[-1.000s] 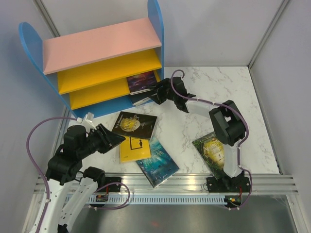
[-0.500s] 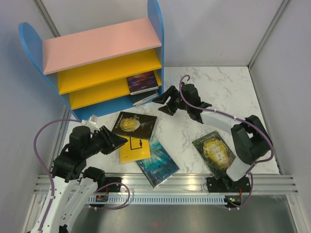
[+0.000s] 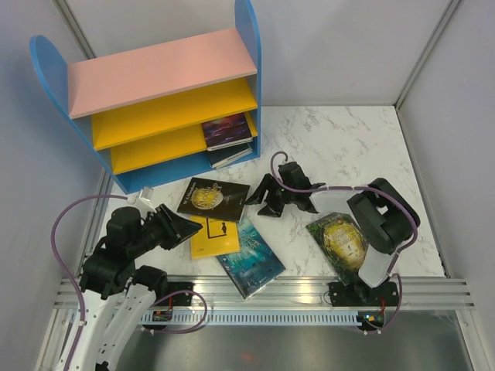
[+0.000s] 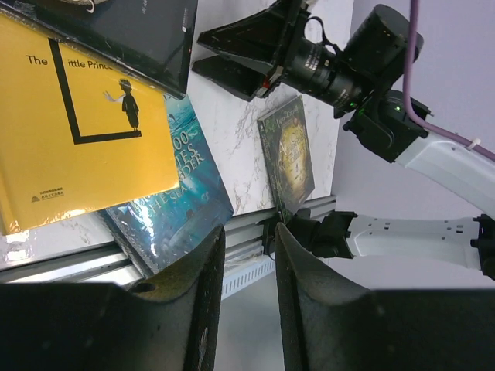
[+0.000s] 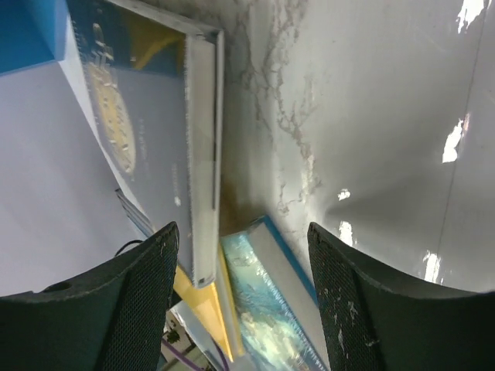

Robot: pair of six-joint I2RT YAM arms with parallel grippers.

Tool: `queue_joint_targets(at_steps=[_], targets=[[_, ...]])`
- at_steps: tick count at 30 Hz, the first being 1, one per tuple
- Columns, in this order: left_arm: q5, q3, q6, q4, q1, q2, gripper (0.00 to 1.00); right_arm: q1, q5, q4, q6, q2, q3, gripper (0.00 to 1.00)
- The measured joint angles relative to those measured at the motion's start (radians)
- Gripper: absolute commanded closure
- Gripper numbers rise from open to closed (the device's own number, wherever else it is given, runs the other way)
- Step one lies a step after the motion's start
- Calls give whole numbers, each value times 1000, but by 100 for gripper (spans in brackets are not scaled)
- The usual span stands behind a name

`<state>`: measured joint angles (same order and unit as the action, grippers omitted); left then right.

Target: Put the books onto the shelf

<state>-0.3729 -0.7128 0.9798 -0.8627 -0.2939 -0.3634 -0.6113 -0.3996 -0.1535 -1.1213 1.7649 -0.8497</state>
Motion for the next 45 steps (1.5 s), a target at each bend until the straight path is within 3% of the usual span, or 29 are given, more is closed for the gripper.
queue_joint_targets(at_steps=[14,17,20,23,24,26,32,45], targets=[[19,-53,-2,-105,0,17,63,-35,-33,-243,-117,172,-39,30],[28,-66,-3,-122,0,17,63,-40,-33,-303,-161,217,-63,34],[32,-72,-6,-142,0,17,63,-50,-27,-360,-201,262,-82,44],[33,-74,-9,-147,0,17,62,-59,-20,-398,-241,292,-90,71],[33,-74,-10,-148,0,17,62,-59,-21,-414,-256,296,-90,89],[33,-74,-11,-151,0,17,62,-59,-31,-472,-262,293,-97,100],[33,-74,-22,-157,0,16,62,-67,-2,-434,-224,247,-115,100],[34,-68,-28,-151,0,11,62,-98,41,-105,-104,-51,-61,100]])
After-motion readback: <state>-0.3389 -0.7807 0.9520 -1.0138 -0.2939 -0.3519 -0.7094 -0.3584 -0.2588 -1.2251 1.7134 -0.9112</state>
